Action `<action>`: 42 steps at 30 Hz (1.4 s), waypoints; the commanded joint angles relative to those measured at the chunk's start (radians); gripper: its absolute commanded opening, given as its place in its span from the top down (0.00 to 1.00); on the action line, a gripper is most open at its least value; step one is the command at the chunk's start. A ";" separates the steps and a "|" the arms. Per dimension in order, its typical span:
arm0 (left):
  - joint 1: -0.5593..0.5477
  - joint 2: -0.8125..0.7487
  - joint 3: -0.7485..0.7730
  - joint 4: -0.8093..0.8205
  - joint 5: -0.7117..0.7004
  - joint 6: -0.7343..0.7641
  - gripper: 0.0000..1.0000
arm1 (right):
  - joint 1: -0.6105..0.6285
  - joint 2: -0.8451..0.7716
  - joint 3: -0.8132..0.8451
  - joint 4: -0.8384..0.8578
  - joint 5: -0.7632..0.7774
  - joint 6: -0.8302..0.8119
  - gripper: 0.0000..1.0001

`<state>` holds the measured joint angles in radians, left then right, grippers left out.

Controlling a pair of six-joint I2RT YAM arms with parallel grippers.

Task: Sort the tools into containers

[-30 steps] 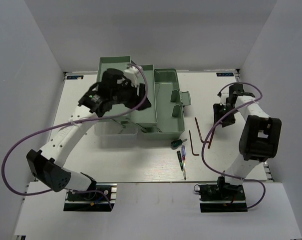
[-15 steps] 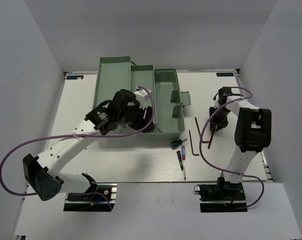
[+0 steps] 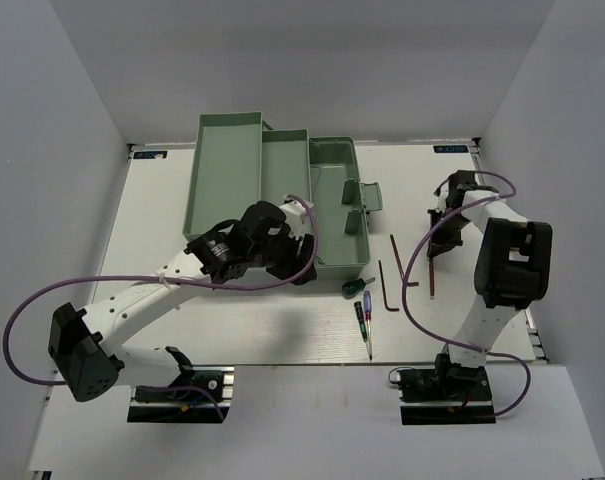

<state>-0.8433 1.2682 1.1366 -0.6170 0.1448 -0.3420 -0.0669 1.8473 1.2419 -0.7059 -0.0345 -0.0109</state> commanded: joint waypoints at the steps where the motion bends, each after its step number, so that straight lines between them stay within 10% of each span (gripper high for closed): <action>1: -0.029 -0.006 -0.030 0.049 -0.017 -0.008 0.31 | -0.022 -0.144 0.115 -0.038 -0.248 -0.083 1.00; 12: -0.079 0.011 -0.092 0.120 -0.028 -0.028 0.31 | 0.127 -0.203 0.461 0.100 -0.873 0.201 1.00; 21: -0.132 0.083 -0.081 0.158 -0.063 -0.058 0.31 | 0.369 -0.034 0.455 0.195 -0.696 0.255 1.00; 28: -0.171 0.083 -0.101 0.198 -0.109 -0.106 0.31 | 0.368 -0.031 0.496 0.128 -0.667 0.135 0.47; 36: -0.191 0.151 -0.064 0.207 -0.109 -0.106 0.31 | 0.306 -0.265 0.325 0.011 -0.516 -0.065 0.47; 42: -0.212 0.207 -0.017 0.218 -0.109 -0.097 0.34 | 0.233 -0.379 0.130 -0.130 -0.152 -0.158 0.67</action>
<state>-1.0420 1.4765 1.0561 -0.4183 0.0422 -0.4438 0.1967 1.4849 1.4528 -0.7208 -0.4225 -0.0864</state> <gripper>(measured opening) 0.678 0.347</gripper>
